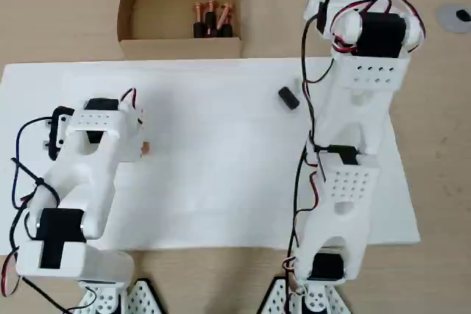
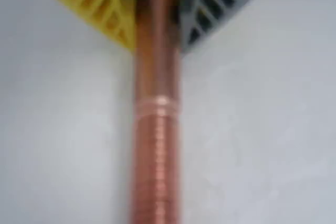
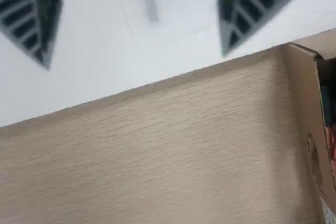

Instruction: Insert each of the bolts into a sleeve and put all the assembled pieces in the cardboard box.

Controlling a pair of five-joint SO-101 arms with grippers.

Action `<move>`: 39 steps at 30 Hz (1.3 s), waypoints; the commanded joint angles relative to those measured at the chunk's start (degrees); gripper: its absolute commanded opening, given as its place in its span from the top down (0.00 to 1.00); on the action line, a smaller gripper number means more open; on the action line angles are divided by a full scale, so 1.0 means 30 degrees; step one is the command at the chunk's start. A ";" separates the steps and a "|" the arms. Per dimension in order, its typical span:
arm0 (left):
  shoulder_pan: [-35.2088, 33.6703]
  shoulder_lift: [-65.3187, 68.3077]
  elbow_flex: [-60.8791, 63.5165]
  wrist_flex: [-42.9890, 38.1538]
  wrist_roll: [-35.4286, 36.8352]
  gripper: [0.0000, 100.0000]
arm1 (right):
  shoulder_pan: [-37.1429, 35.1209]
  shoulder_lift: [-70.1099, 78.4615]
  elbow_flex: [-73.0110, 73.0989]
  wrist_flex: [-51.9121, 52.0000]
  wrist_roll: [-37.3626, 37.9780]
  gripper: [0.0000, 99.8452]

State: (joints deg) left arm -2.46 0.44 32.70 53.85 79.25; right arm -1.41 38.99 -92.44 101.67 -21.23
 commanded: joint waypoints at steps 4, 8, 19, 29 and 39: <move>0.0088 0.0220 0.0527 -0.0176 -0.0733 0.95 | -0.0073 -0.0308 -0.0982 0.0264 -0.0176 0.75; -0.0029 0.0161 0.0498 0.0088 -0.0879 0.78 | -0.0073 -0.0308 -0.0982 0.0264 -0.0176 0.75; 0.1993 -0.0015 -0.5538 0.9055 -0.4278 0.57 | -0.0073 -0.0308 -0.0982 0.0264 -0.0117 0.75; 0.0352 -0.0571 -1.5033 1.5590 -1.4447 0.58 | -0.0044 -0.0308 -0.0982 0.0264 -0.0117 0.75; -0.3810 -0.0952 -1.3216 1.5502 -2.1978 0.58 | 0.0454 -0.0308 -0.0806 0.0264 -0.0088 0.75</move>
State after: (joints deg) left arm -13.19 0.18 -7.91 99.91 25.89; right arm -0.70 38.99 -92.44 101.67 -21.23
